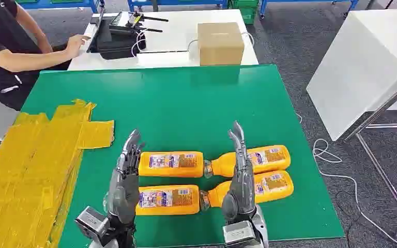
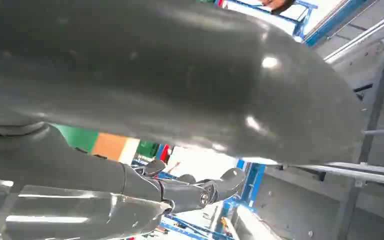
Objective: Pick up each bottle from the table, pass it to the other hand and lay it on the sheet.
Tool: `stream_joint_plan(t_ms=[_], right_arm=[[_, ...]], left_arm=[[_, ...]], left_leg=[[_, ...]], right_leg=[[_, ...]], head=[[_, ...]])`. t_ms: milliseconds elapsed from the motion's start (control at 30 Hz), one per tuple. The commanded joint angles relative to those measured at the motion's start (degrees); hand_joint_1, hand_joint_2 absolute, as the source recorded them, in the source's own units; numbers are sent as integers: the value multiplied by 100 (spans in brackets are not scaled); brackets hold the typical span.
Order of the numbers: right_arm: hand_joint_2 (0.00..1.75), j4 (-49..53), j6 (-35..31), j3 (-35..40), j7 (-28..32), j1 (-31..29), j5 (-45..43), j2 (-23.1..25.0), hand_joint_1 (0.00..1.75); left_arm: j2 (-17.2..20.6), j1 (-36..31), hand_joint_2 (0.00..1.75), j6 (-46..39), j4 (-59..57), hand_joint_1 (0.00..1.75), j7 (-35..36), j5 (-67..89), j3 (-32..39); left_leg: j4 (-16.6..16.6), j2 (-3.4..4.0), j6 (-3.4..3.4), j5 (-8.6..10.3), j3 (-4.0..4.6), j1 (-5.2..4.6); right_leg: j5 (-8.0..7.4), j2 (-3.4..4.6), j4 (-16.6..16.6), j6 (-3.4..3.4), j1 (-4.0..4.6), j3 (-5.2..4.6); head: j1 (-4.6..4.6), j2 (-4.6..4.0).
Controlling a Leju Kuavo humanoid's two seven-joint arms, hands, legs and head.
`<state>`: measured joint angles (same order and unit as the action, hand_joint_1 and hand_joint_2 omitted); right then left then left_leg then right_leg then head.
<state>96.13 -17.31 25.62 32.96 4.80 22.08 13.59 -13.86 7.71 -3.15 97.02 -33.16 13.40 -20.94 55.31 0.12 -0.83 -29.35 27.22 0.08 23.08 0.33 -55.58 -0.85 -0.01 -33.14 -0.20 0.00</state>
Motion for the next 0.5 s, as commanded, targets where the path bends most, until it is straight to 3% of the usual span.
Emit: stream_joint_plan(t_ms=[33,500], right_arm=[[0,-227,730,123,-16,-260,-700,-358,0],[0,-401,870,-21,130,-343,-911,-520,0]], left_arm=[[39,-285,0,-605,-280,0,-684,-20,115],[225,-529,0,-607,-448,0,-684,-303,215]], left_leg=[[-6,-4,2,0,-9,2],[-7,-4,3,-1,-12,4]], right_leg=[[0,-5,8,-3,2,10],[1,-6,10,-4,3,14]], head=[[0,0],[0,0]])
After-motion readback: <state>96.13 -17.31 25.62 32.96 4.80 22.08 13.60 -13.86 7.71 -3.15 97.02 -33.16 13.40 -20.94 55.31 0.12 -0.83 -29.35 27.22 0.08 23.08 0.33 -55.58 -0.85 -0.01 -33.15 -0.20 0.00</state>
